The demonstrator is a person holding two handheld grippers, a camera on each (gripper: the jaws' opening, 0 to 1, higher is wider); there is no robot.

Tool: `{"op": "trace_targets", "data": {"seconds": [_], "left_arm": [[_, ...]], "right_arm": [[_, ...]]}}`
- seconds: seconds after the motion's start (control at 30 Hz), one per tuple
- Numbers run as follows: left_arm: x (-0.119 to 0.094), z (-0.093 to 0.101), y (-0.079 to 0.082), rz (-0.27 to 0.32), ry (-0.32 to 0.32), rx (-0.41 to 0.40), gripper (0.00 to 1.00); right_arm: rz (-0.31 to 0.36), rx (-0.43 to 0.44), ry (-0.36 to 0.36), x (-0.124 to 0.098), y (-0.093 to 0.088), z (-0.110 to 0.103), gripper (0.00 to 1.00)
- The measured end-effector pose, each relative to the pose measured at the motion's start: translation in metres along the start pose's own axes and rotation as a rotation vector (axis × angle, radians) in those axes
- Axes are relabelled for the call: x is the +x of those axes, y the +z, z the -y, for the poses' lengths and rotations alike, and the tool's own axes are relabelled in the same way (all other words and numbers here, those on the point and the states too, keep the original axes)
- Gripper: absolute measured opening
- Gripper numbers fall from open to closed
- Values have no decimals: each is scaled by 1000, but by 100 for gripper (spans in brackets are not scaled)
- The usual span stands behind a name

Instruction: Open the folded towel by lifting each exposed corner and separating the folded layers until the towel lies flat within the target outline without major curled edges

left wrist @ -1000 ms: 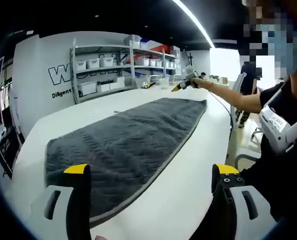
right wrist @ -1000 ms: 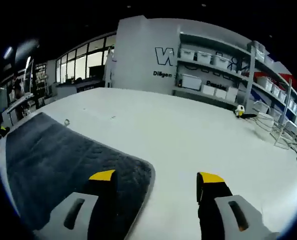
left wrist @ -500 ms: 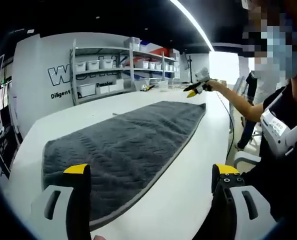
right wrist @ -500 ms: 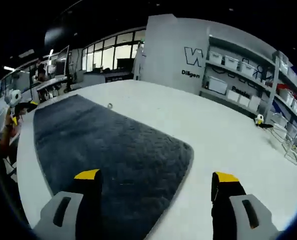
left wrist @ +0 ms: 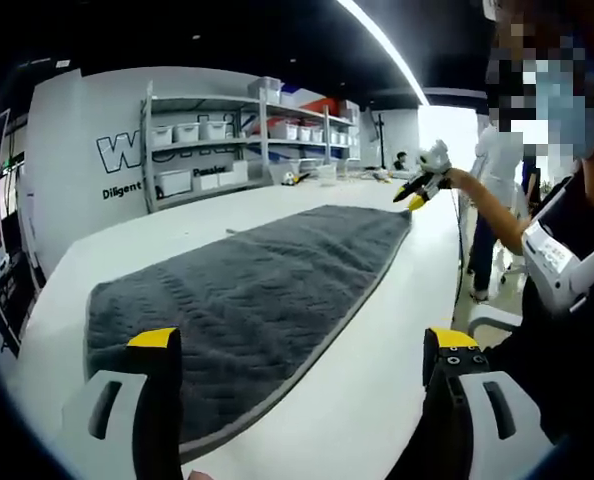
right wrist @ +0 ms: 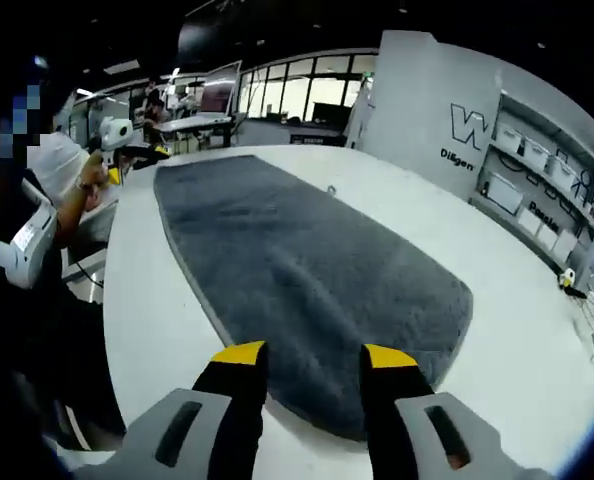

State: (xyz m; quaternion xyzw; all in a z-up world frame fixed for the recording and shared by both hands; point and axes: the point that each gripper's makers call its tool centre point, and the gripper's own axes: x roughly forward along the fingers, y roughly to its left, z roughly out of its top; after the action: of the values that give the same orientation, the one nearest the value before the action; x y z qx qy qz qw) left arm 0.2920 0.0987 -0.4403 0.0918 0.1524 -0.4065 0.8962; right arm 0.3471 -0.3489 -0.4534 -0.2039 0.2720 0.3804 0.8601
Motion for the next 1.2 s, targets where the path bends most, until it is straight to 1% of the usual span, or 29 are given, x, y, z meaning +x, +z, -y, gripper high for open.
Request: {"op": "trace_targets", "data": {"seconds": [0.03, 0.07, 0.13, 0.2, 0.3, 0.37, 0.5, 0.67, 0.73, 0.77, 0.87, 1.2], "left_arm": [[0, 0, 0, 1, 1, -1, 99], [0, -1, 0, 0, 0, 0, 99], [0, 0, 0, -1, -3, 1, 99], [0, 1, 0, -1, -5, 3, 98], [1, 3, 0, -7, -9, 9, 98], [1, 3, -1, -10, -9, 10, 98], [1, 2, 0, -7, -6, 8, 98], [0, 2, 1, -9, -8, 13, 98], [1, 3, 1, -10, -8, 13, 98], [1, 3, 1, -12, -8, 13, 98], [0, 2, 2, -10, -6, 13, 98], [-6, -4, 0, 2, 18, 2, 98]], "right_arm": [[-42, -8, 17, 2, -12, -6, 30], [-62, -5, 30, 3, -18, -9, 29], [-81, 13, 37, 5, -25, -11, 27], [-83, 23, 38, 4, -28, -10, 22], [-71, 46, 42, 2, -31, -8, 12], [-73, 51, 49, 3, -34, -8, 9], [-107, 47, 59, 3, -41, -11, 6], [-144, 69, 84, 3, -51, -17, 3], [-136, 77, 83, 1, -50, -16, 3], [-136, 99, 89, 1, -51, -18, 2], [-129, 131, 99, -1, -52, -20, 2], [-115, 158, 126, -6, -55, -28, 2]]}}
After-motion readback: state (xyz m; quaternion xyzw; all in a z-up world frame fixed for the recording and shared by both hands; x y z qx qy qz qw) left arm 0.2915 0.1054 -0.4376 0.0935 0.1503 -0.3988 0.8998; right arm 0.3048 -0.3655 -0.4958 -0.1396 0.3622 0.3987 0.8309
